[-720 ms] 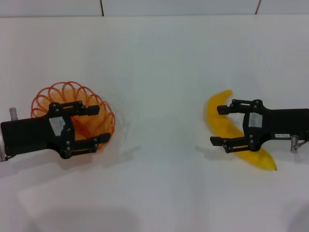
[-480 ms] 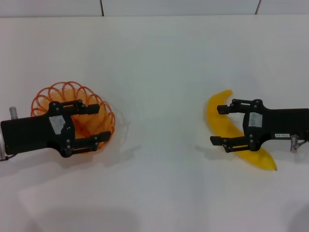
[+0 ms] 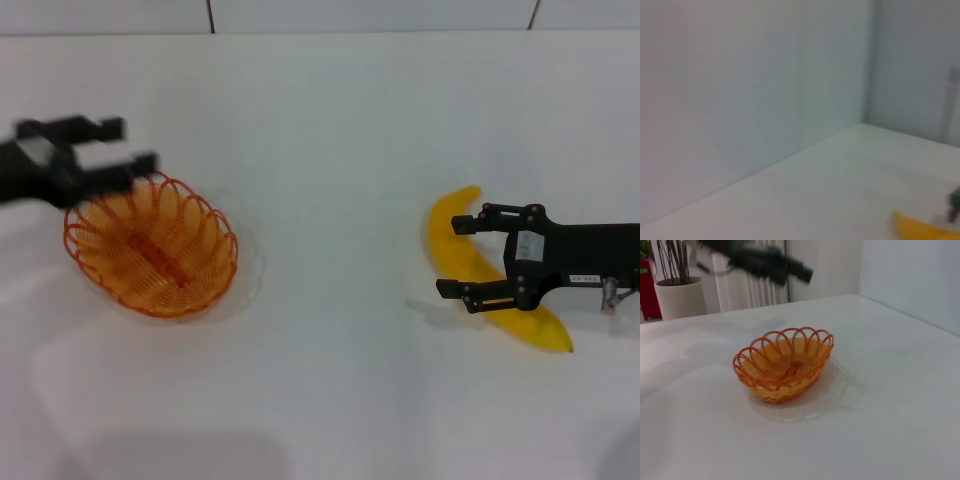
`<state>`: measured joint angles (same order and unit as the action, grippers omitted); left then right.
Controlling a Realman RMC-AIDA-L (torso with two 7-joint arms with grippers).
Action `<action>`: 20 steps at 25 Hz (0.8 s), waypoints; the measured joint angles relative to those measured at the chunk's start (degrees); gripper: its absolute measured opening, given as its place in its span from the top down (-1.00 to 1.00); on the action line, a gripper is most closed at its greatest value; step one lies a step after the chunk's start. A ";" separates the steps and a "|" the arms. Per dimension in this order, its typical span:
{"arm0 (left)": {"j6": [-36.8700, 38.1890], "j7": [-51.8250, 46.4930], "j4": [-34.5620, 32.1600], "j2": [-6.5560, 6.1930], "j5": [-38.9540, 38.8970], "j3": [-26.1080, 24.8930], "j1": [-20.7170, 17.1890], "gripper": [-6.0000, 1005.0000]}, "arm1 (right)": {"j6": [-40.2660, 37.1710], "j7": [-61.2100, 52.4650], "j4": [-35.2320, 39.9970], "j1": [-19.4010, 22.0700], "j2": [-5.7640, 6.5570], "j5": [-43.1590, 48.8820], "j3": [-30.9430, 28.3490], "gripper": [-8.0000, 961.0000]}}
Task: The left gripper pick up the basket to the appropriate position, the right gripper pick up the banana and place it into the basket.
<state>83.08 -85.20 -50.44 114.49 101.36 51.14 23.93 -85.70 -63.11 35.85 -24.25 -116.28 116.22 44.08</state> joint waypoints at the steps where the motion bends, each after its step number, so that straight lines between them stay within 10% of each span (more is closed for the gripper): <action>1: -0.82 -4.65 -1.73 -1.04 0.75 -0.50 0.25 -0.38 | 0.00 0.00 0.03 0.00 0.00 -0.01 0.00 -0.82; 7: -2.22 -21.26 -0.34 -8.43 10.33 -1.03 6.44 -0.37 | -0.03 -0.04 0.09 0.00 0.00 -0.10 -0.10 -0.81; 10: -3.40 -23.95 3.93 -9.71 17.90 -1.03 11.26 -0.36 | -0.04 -0.05 0.09 -0.01 0.00 -0.13 -0.13 -0.81; 20: -8.90 -27.89 6.12 -4.35 37.79 -0.93 17.52 -0.35 | -0.24 -0.09 0.17 -0.18 0.00 -0.12 -0.13 -0.81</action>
<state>74.18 -113.09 -44.32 110.14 139.15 50.21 41.45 -85.95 -63.19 36.02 -24.43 -116.28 116.10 43.94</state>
